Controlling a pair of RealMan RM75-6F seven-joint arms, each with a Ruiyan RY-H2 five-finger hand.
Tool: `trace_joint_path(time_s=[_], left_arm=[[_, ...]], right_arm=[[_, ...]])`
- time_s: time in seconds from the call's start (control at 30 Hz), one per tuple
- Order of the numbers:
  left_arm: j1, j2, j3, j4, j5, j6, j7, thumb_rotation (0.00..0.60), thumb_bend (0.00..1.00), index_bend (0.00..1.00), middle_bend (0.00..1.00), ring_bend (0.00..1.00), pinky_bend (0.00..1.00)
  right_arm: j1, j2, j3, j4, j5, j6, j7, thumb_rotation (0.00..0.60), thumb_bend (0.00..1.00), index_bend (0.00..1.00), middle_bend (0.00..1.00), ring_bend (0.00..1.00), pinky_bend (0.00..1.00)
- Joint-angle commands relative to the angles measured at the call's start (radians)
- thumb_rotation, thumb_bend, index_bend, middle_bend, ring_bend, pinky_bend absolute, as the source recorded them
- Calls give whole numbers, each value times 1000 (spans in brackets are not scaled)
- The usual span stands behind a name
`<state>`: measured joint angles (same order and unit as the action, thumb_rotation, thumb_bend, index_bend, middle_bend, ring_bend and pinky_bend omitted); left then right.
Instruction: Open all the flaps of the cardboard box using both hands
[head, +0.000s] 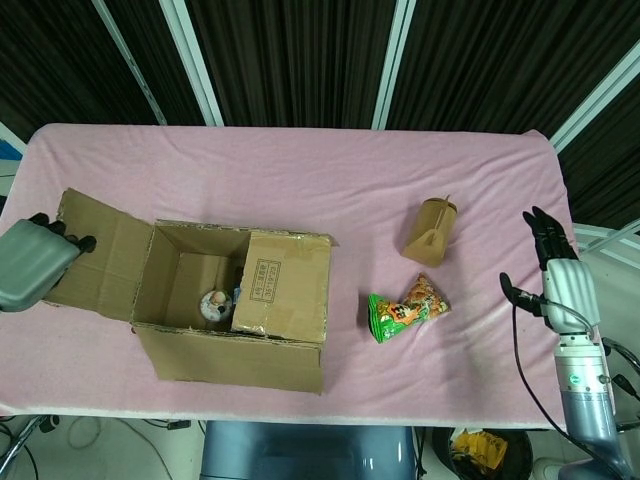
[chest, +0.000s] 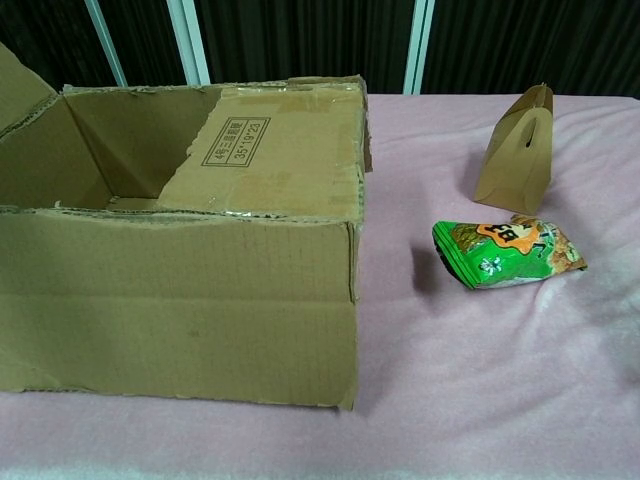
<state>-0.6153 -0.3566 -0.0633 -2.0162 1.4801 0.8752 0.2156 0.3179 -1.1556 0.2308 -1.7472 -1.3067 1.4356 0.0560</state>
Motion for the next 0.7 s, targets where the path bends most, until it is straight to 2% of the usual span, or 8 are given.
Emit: trace_joint_path(time_s=[0.03,0.17,0.23,0.3,0.37,0.47,0.57,0.7], left_arm=[[65,2,33,25,4,48,-25,600,903,384,589,406,401],[123,-18,56,55,-3,89,-47,600,882,376,581,402,399],[144,-32,62,69,-11,105,-59,600,819,354,553,379,387],[175,-62,66,90,-30,142,-75,600,687,300,473,315,334],[209,-112,59,109,-52,214,-85,600,469,210,313,187,222],[263,-218,38,129,-90,346,-108,600,272,96,112,33,87],[301,-316,21,146,-113,436,-122,600,226,13,12,0,14],[341,-453,1,186,-138,532,-122,600,215,0,0,0,0]], right_arm=[[-1,-1,-1,-1,0,-5,-1,600,428,0,0,0,228],[-2,-3,-2,-1,-2,-10,-7,600,428,0,0,0,228],[-2,-3,-3,-2,-2,-14,-11,600,429,0,0,0,228],[-2,-2,-5,-4,-4,-19,-14,600,430,0,0,0,228],[0,1,-5,-7,-11,-21,-19,600,432,0,0,0,228],[11,15,0,-15,-28,-29,-40,600,432,0,0,0,228],[32,37,8,-32,-54,-45,-70,600,436,0,0,0,228],[84,102,11,-77,-98,-124,-134,600,446,0,0,0,228]])
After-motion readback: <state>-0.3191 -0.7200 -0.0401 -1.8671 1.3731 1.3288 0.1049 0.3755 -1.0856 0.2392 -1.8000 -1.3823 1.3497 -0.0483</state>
